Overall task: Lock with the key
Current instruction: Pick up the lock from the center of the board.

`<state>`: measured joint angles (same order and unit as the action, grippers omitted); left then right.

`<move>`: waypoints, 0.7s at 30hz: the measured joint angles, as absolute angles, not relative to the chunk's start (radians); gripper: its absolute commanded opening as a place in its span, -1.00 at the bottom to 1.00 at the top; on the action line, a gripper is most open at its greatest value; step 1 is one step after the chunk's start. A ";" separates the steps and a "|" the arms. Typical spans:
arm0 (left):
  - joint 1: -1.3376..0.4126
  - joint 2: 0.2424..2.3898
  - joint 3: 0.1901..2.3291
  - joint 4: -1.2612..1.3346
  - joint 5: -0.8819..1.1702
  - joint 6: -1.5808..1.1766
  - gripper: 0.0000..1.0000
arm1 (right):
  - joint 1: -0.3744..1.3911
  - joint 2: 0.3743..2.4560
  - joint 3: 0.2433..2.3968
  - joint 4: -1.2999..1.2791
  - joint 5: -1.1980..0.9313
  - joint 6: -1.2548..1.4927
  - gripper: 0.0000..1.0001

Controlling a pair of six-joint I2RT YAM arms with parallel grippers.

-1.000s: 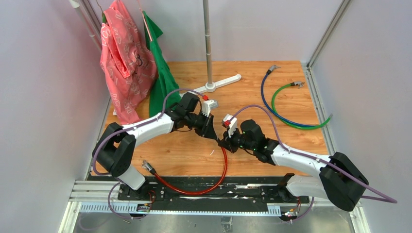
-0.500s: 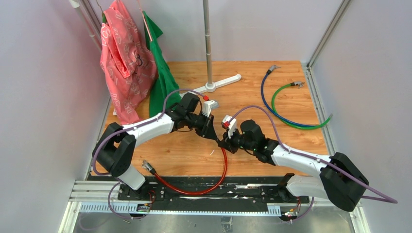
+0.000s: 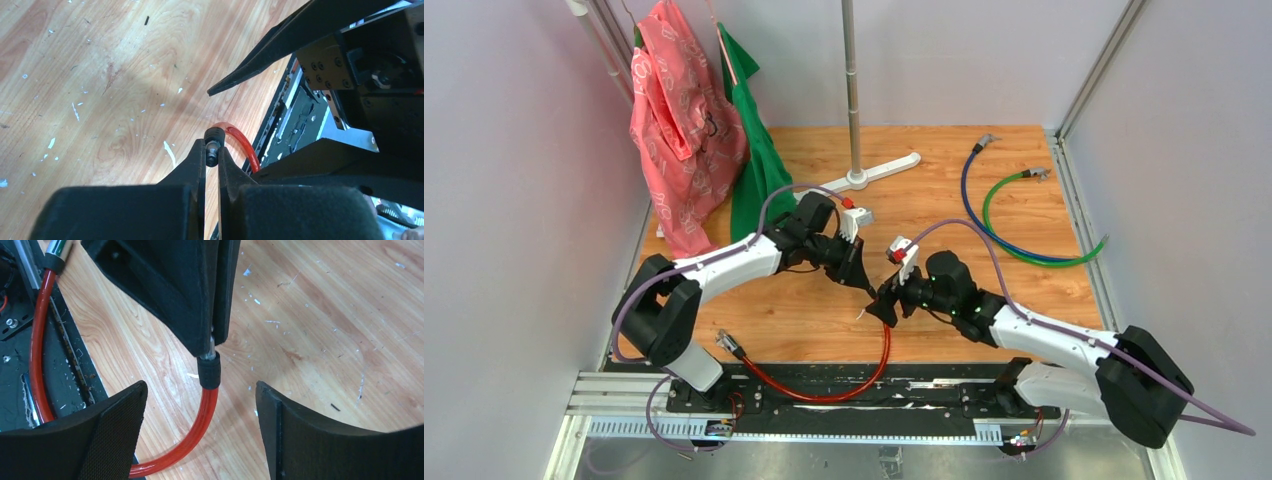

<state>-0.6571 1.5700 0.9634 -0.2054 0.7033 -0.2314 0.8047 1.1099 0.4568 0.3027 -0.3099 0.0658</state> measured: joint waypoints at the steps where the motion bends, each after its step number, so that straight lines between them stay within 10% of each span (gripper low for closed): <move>1: -0.656 1.565 0.963 -0.209 0.703 -0.231 -1.00 | 0.805 1.099 0.442 0.317 -0.313 0.077 0.58; 8: -0.651 1.496 0.939 -0.216 0.704 -0.216 -1.00 | 0.804 1.166 0.395 0.400 -0.337 0.121 0.16; 13: -0.650 1.485 0.933 -0.221 0.704 -0.207 -1.00 | 0.802 1.267 0.412 0.435 -0.385 0.144 -1.00; 18: -0.639 1.481 0.987 -0.354 0.627 -0.120 0.42 | 0.802 1.291 0.445 0.414 -0.403 0.162 -1.00; 21: -0.599 1.484 1.124 -0.545 0.488 -0.014 0.69 | 0.801 1.254 0.452 0.397 -0.381 0.171 -1.00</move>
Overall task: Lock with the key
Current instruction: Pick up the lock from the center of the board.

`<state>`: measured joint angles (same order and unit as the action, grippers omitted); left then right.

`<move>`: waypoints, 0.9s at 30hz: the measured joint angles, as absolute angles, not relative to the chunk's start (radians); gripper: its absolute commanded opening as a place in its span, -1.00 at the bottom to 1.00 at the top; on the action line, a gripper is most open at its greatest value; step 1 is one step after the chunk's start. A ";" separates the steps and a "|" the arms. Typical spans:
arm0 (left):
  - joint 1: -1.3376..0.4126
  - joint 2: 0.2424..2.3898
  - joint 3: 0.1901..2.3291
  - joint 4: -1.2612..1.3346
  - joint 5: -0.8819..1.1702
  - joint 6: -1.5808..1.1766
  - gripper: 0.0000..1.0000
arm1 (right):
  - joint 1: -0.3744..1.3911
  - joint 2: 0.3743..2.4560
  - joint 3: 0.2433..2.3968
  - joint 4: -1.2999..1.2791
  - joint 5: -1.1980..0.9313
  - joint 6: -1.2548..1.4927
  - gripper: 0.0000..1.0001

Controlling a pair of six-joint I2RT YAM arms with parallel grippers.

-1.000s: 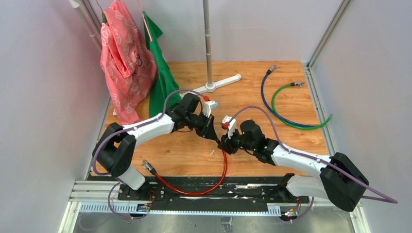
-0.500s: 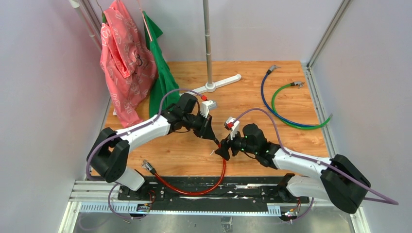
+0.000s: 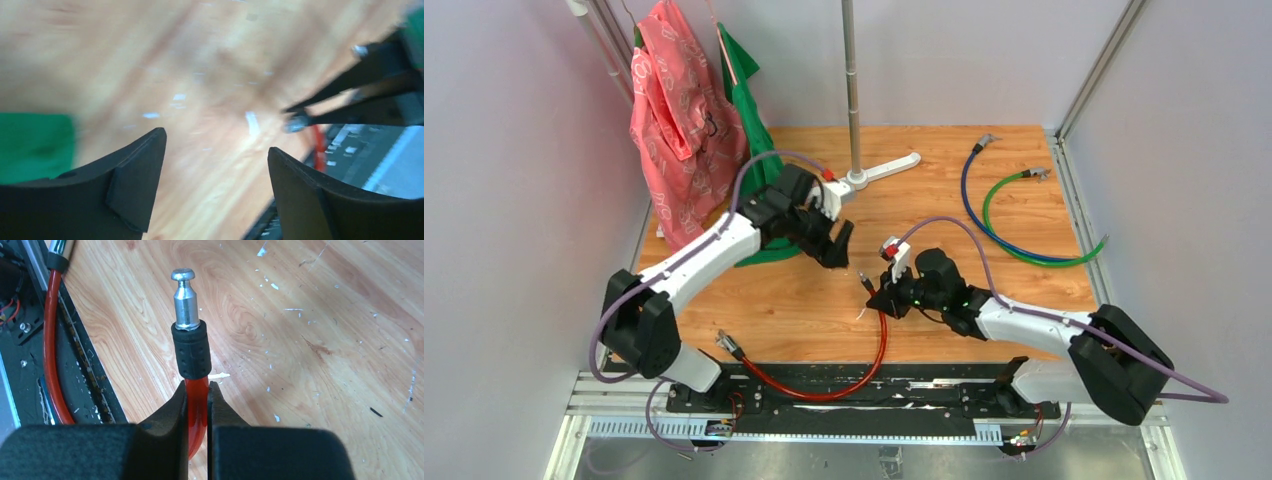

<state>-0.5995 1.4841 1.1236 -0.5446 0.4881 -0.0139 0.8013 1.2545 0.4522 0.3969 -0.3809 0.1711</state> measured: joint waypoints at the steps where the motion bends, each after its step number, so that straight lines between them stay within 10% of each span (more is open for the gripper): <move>1: -0.570 1.482 1.176 -0.603 0.434 0.024 0.69 | 0.801 1.239 0.453 0.388 -0.367 0.177 -1.00; 7: -0.336 1.375 1.258 -0.867 0.167 0.266 0.49 | 0.804 1.208 0.480 0.306 -0.286 0.216 -1.00; 14: -0.322 0.990 0.833 -1.119 -0.070 0.778 0.55 | 0.827 1.209 0.484 0.261 -0.239 0.225 -1.00; 27: -0.318 1.047 0.633 -1.210 -0.025 1.283 0.50 | 0.834 1.218 0.501 0.259 -0.236 0.223 -1.00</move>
